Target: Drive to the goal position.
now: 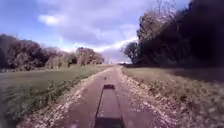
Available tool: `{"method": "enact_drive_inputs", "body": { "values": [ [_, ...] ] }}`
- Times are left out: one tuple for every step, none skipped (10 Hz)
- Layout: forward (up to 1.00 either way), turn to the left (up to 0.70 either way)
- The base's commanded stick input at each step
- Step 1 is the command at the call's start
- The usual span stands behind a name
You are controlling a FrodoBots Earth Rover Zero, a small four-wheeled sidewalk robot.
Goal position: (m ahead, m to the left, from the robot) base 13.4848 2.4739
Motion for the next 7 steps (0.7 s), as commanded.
{"method": "enact_drive_inputs", "body": {
  "values": [
    [1.00, 0.00],
    [1.00, 0.00],
    [1.00, 0.00],
    [1.00, 0.00],
    [1.00, 0.00],
    [1.00, 0.00],
    [1.00, 0.00]
  ]
}}
